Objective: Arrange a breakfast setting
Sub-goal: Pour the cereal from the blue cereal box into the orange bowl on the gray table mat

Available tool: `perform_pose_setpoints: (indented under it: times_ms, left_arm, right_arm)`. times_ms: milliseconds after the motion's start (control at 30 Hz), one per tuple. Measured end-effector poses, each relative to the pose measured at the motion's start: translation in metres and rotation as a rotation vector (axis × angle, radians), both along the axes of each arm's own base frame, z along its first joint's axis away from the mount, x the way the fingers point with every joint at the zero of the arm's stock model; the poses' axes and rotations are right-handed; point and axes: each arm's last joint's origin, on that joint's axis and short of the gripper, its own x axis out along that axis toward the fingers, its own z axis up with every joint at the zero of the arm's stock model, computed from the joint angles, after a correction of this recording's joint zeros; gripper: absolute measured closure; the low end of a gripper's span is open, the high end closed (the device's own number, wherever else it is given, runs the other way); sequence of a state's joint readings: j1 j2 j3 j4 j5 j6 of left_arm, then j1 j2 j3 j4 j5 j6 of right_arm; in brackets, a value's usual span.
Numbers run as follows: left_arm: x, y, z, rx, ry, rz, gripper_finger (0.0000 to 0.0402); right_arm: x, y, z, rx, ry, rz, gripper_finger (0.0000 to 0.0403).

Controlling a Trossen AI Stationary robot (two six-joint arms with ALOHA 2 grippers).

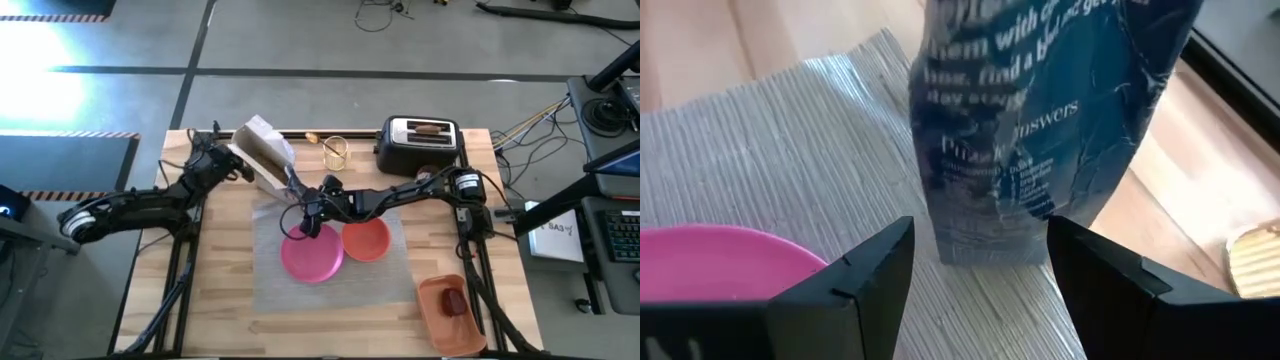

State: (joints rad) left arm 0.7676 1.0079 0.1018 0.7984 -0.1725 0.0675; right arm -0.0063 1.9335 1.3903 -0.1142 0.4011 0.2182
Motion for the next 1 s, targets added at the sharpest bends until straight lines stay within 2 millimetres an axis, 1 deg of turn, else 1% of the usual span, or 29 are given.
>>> perform_pose_setpoints:
  times_ms: [200,367,533,700,800,933,1000]
  left_arm:
    - [0.012,0.012,0.002,-0.012,0.043,-0.005,0.0402]
    - [0.016,0.013,0.001,-0.017,0.035,-0.080,0.0402]
    - [0.016,0.013,0.002,-0.009,0.036,-0.084,0.0402]
    - [0.016,0.012,0.004,-0.002,0.030,-0.084,0.0402]
    - [0.016,0.012,0.004,0.001,0.027,-0.083,0.0402]
    - [0.016,0.012,0.005,0.005,0.023,-0.083,0.0402]
    - [0.016,0.012,0.005,0.006,0.022,-0.083,0.0402]
  right_arm:
    - [0.002,-0.001,0.001,-0.056,-0.029,0.011,0.0184]
    - [0.001,-0.001,0.001,-0.077,-0.023,0.007,0.0184]
    - [-0.001,-0.001,0.002,-0.048,-0.014,-0.021,0.0184]
    - [-0.008,-0.001,0.012,0.024,-0.033,-0.086,0.0184]
    - [-0.009,-0.001,0.015,0.050,-0.056,-0.108,0.0184]
    - [-0.009,0.000,0.015,0.063,-0.056,-0.096,0.0184]
    - [-0.008,0.001,0.015,0.103,-0.061,-0.076,0.0184]
